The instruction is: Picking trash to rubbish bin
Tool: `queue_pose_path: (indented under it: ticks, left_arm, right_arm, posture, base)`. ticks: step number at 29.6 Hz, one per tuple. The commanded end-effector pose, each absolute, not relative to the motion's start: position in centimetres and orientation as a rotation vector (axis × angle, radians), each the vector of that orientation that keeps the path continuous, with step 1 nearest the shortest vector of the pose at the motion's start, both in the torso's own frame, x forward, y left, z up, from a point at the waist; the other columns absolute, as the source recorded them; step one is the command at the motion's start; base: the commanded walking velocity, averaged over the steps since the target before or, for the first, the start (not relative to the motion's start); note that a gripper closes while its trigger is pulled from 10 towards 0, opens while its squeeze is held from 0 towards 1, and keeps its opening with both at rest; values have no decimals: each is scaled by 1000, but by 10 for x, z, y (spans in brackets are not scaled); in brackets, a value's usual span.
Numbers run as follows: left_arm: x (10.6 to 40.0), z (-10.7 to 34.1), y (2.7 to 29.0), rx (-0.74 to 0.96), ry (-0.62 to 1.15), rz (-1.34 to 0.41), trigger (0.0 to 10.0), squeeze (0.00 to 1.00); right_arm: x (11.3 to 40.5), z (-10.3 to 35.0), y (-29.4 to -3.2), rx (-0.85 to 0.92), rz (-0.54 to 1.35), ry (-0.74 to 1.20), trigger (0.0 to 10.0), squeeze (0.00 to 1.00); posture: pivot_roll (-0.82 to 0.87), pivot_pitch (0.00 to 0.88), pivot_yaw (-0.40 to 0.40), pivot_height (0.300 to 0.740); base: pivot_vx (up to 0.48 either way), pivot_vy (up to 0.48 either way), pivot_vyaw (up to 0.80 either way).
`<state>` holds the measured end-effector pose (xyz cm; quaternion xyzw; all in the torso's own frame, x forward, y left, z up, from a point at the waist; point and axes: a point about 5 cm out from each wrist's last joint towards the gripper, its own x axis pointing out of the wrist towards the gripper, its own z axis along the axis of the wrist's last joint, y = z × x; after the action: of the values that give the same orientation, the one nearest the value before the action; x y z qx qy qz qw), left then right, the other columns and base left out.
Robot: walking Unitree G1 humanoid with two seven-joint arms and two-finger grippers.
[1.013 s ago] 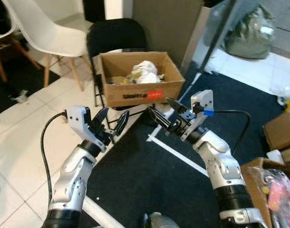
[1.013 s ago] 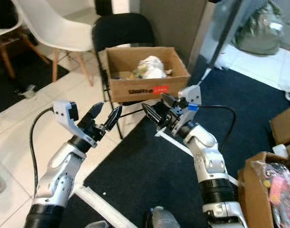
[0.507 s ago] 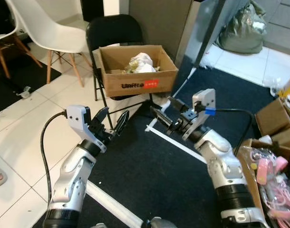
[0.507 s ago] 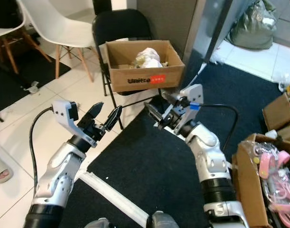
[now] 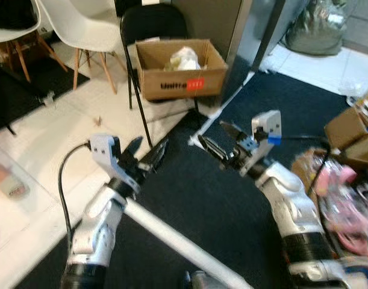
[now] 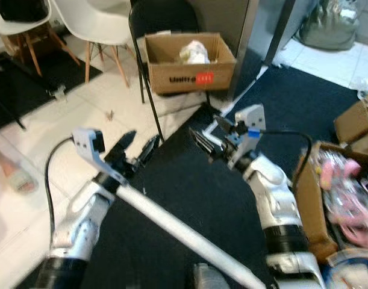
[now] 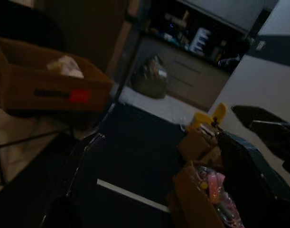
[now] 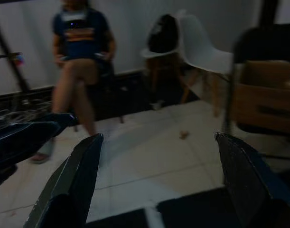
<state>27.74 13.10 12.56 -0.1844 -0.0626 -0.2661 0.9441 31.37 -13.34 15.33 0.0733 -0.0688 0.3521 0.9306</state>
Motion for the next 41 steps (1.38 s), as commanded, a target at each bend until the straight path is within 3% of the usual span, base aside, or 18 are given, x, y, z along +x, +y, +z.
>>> queue_pose_path:
  ticks: [1, 13, 41]
  left_arm:
    - [276, 122, 131, -388, -114, -538, 10000, 0]
    - [276, 122, 132, -405, -114, -540, 10000, 0]
    - [276, 120, 131, -423, -109, -569, 10000, 0]
  right_arm:
    - [313, 151, -137, 143, 713, -126, 10000, 0]
    - [314, 150, -136, 128, 722, -114, 10000, 0]
    - [313, 147, -133, 108, 748, -102, 10000, 0]
  posture:
    - [6, 0, -25, 740]
    - [4, 0, -27, 740]
    - [6, 0, -28, 740]
  base:
    - [-390, 0, 0]
    - [-265, 0, 0]
    - [0, 0, 789]
